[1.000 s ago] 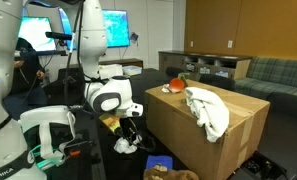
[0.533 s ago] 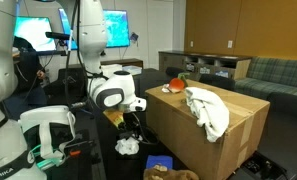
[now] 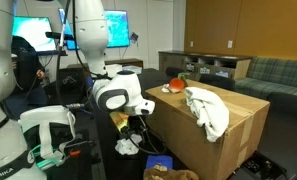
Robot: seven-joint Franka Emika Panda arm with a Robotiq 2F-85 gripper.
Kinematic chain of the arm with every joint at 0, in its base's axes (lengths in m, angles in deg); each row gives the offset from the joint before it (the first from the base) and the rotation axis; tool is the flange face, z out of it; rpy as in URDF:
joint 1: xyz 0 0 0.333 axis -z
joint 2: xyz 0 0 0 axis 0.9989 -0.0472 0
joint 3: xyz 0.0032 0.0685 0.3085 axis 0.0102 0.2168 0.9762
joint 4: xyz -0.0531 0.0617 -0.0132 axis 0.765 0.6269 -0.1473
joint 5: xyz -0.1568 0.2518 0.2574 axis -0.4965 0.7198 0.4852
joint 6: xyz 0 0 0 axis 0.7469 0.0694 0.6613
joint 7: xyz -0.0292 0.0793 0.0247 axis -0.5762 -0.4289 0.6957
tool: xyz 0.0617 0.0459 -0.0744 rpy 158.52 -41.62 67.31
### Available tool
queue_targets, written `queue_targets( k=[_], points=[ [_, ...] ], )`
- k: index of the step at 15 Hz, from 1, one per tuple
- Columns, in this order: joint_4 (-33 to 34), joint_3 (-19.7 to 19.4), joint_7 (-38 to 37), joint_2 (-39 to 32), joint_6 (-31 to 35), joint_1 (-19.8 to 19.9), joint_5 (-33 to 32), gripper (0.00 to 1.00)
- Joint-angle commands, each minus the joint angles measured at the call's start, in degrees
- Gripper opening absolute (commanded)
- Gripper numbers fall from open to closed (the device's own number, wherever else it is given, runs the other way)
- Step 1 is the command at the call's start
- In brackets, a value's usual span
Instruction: Switch all the objects on the box and on the table
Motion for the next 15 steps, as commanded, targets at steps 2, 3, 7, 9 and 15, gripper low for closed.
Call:
queue_targets(
  k=[2, 3, 7, 9, 15],
  points=[
    [1.0, -11.5, -4.0, -3.1, 3.9, -8.6, 0.6, 1.0],
    [1.5, -13.6, -4.7, -4.0, 4.3, -10.6, 1.0, 1.0],
    [3.7, -15.4, -7.0, -7.9, 4.5, -13.5, 2.8, 1.0],
    [4.7, -15.5, -7.8, -9.2, 4.3, -14.1, 3.5, 1.0],
    [6.9, -16.4, -9.3, -12.4, 5.3, -13.5, 5.2, 1.0]
  ],
)
